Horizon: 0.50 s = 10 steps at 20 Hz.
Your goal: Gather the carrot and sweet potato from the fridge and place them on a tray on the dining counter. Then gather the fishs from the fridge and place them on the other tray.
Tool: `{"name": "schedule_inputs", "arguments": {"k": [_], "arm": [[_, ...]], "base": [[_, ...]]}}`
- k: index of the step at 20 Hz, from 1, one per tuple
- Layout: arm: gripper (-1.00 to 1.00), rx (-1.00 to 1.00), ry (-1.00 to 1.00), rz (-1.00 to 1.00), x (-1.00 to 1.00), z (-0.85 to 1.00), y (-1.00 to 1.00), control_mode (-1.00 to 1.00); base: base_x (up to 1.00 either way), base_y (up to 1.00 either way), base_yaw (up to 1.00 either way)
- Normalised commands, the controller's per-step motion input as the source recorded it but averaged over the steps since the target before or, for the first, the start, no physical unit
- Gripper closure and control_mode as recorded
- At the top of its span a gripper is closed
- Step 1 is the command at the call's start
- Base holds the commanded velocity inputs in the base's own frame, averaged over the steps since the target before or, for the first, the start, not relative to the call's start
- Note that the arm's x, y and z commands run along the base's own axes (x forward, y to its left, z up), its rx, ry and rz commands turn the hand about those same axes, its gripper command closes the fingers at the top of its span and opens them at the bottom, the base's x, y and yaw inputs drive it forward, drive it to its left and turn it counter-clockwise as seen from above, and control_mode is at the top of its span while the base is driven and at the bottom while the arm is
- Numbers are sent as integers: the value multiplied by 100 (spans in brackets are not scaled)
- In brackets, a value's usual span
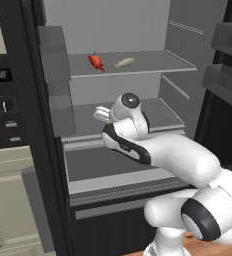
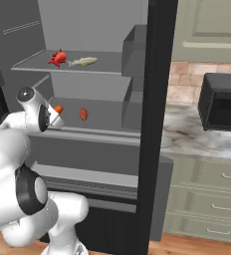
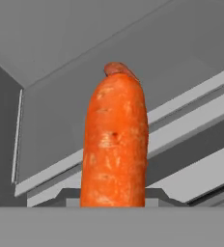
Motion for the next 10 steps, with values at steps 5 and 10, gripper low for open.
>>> {"name": "schedule_inputs", "arguments": {"k": [5,10], "arm": [[100,9,0,-6,-63,55,-36,-100],[100,9,0,-6,-73,49,-30,-100]], "base": [[0,0,0],[0,0,0]]}}
